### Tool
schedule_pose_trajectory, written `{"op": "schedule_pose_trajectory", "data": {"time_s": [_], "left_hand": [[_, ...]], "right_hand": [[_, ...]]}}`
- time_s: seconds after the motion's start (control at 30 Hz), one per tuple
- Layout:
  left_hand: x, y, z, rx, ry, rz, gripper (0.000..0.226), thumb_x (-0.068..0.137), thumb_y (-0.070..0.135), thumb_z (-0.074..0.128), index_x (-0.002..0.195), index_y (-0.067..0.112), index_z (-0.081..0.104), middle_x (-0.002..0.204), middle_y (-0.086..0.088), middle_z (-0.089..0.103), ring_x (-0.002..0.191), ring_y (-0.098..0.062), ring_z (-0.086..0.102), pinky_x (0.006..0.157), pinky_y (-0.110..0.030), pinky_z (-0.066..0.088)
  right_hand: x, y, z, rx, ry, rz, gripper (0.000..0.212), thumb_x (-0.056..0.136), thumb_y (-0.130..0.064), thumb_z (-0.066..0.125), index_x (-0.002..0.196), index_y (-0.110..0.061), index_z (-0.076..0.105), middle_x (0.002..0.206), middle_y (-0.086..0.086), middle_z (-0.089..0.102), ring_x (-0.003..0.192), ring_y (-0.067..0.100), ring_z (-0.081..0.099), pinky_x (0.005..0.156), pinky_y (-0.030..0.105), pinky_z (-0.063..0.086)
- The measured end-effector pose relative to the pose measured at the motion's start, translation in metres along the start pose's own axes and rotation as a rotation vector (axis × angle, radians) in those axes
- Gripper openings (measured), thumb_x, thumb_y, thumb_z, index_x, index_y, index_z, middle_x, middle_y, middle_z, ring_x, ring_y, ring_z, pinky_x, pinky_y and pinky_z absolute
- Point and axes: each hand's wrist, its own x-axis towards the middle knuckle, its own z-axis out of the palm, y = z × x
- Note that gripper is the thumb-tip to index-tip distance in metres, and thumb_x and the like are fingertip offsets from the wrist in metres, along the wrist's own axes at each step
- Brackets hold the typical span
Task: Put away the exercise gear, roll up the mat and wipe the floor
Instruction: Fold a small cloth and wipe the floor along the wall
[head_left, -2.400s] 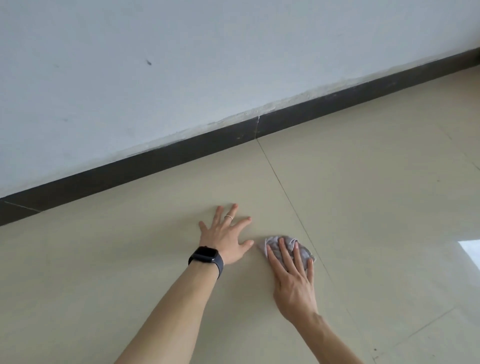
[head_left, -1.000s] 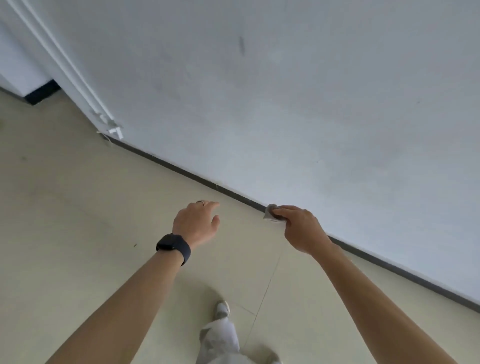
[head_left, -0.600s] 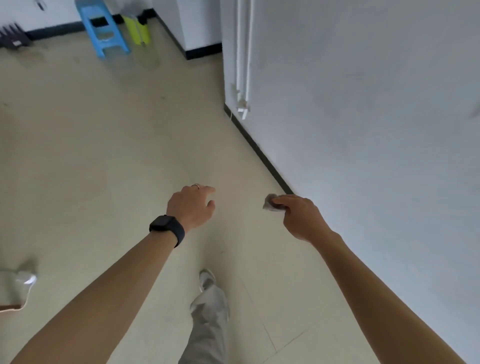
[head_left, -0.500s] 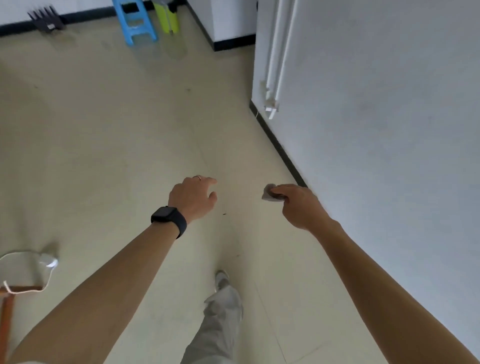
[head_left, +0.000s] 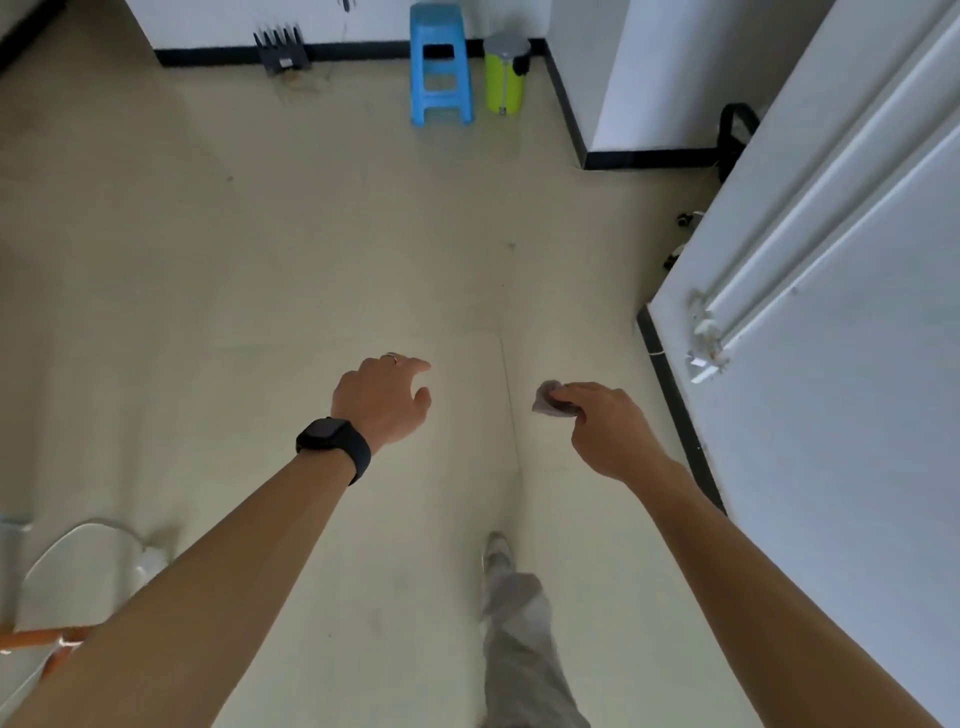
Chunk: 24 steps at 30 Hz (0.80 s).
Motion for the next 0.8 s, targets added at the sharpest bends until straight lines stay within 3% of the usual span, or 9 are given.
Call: {"op": "schedule_pose_trajectory", "data": {"time_s": [0.3, 0.57, 0.8], "left_hand": [[0.264, -0.073, -0.122, -0.017, 0.068, -0.071, 0.046, 0.099, 0.038, 0.042, 0.144, 0.037, 0.044, 0.148, 0.004, 0.046, 0.132, -0.022, 0.045, 0.100, -0.038, 0.040], [0.456, -0.136, -0.235, -0.038, 0.163, -0.107, 0.045, 0.099, 0.039, 0.042, 0.144, 0.038, 0.044, 0.148, 0.007, 0.047, 0.133, -0.019, 0.043, 0.100, -0.036, 0.042], [0.661, -0.203, -0.290, 0.037, 0.196, -0.012, 0.045, 0.099, 0.039, 0.041, 0.144, 0.037, 0.044, 0.150, 0.008, 0.045, 0.139, -0.017, 0.038, 0.106, -0.036, 0.037]], "right_hand": [[0.322, -0.072, -0.051, 0.016, 0.027, -0.115, 0.064, 0.080, 0.009, 0.039, 0.128, -0.026, 0.063, 0.129, -0.004, 0.063, 0.108, 0.025, 0.058, 0.086, 0.032, 0.048], [0.554, -0.145, -0.114, 0.008, 0.058, -0.222, 0.063, 0.083, 0.010, 0.041, 0.128, -0.028, 0.064, 0.135, -0.005, 0.060, 0.111, 0.021, 0.060, 0.087, 0.024, 0.046], [0.767, -0.175, -0.124, -0.036, 0.121, -0.227, 0.057, 0.083, 0.010, 0.045, 0.127, -0.021, 0.066, 0.134, 0.001, 0.061, 0.112, 0.029, 0.061, 0.094, 0.034, 0.049]]}}
